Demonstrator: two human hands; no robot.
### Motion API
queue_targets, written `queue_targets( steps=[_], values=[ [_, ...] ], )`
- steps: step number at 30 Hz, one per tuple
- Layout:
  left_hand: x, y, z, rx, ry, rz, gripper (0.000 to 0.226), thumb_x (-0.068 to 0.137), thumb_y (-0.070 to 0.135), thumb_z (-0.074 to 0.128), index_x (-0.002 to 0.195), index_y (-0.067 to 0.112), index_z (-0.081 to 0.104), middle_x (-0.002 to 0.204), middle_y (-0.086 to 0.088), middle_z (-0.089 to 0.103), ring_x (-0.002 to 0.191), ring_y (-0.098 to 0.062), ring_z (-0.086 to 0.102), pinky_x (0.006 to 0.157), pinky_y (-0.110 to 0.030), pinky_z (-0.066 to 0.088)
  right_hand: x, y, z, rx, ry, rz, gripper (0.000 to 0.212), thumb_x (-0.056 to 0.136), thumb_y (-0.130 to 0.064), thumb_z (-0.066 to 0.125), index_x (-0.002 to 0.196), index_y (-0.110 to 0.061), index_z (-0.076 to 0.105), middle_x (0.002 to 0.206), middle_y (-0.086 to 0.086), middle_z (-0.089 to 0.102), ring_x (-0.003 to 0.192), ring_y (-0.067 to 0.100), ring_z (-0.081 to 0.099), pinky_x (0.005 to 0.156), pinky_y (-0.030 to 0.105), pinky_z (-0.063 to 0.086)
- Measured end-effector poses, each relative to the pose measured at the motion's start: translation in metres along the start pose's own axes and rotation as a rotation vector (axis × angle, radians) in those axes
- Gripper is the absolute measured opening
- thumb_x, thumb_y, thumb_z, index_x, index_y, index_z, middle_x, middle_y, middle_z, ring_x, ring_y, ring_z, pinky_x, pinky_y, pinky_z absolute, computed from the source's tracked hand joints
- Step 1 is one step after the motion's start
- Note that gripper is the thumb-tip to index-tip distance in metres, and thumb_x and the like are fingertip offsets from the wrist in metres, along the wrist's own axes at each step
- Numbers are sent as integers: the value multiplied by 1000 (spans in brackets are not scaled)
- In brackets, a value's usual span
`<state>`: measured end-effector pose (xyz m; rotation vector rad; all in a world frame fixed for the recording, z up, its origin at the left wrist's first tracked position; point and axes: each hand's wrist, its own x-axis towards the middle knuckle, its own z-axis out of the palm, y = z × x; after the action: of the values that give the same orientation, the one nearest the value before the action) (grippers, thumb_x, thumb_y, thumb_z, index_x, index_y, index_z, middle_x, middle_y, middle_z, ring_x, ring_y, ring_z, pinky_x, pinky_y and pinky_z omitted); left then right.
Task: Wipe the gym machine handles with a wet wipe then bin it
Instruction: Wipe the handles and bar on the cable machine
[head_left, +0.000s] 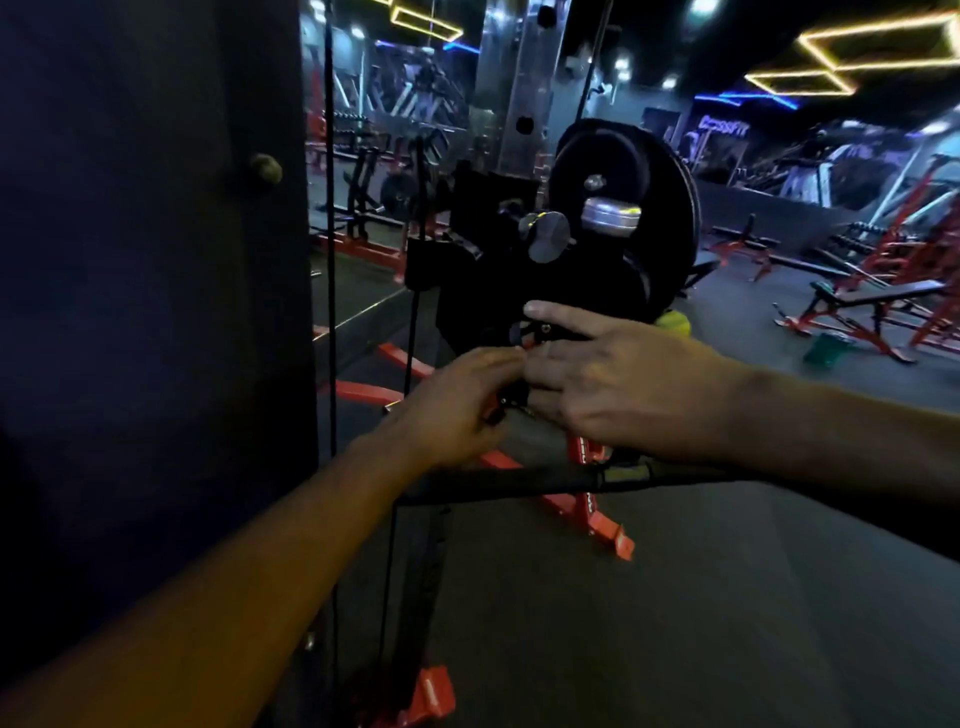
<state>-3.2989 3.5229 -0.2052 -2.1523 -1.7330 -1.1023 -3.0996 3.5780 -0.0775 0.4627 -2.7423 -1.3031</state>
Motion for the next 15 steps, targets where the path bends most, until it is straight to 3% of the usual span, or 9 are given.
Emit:
queue_targets(
  steps=[3, 6, 8, 11, 13, 15],
  values=[
    [3, -10, -22, 137, 148, 3, 52, 73, 0, 77, 124, 10, 67, 122, -11, 65, 110, -32, 58, 94, -44, 51, 7, -6, -12, -52, -139, 89, 46, 93, -8, 24, 94, -9, 70, 99, 10, 65, 102, 29, 65, 121, 50, 12],
    [2, -29, -31, -65, 374, -376, 49, 82, 0, 69, 127, 18, 61, 126, -5, 59, 116, -21, 54, 100, -36, 46, 16, -17, -10, -96, -195, 152, 39, 94, -7, 32, 99, -6, 70, 103, 13, 67, 105, 31, 64, 123, 47, 9],
    [5, -37, -29, -261, 327, -513, 65, 82, -1, 70, 139, 21, 47, 135, -3, 54, 122, -14, 51, 103, -32, 45, 24, -26, -5, -111, -189, 223, 33, 93, -6, 39, 94, -6, 72, 95, 14, 68, 101, 31, 66, 123, 47, 15],
    [19, -41, -23, -424, 232, -511, 86, 80, 1, 73, 152, 17, 30, 148, -7, 48, 135, -22, 48, 110, -36, 44, 39, -40, 5, -98, -199, 313, 46, 90, -8, 26, 84, -9, 72, 82, 12, 68, 89, 31, 68, 122, 47, 21],
    [29, -38, -21, -476, 179, -535, 88, 82, 6, 70, 155, 18, 22, 153, -9, 42, 138, -25, 46, 113, -38, 42, 51, -47, 7, -21, -184, 379, 48, 87, -9, 23, 74, -12, 70, 73, 10, 66, 77, 28, 68, 116, 46, 34],
    [35, -36, -19, -472, 181, -555, 84, 85, 8, 69, 154, 19, 22, 153, -11, 40, 137, -30, 46, 113, -44, 43, 65, -49, 3, 70, -228, 437, 53, 86, -10, 18, 79, -13, 70, 79, 11, 68, 81, 27, 69, 113, 45, 38]
  ],
)
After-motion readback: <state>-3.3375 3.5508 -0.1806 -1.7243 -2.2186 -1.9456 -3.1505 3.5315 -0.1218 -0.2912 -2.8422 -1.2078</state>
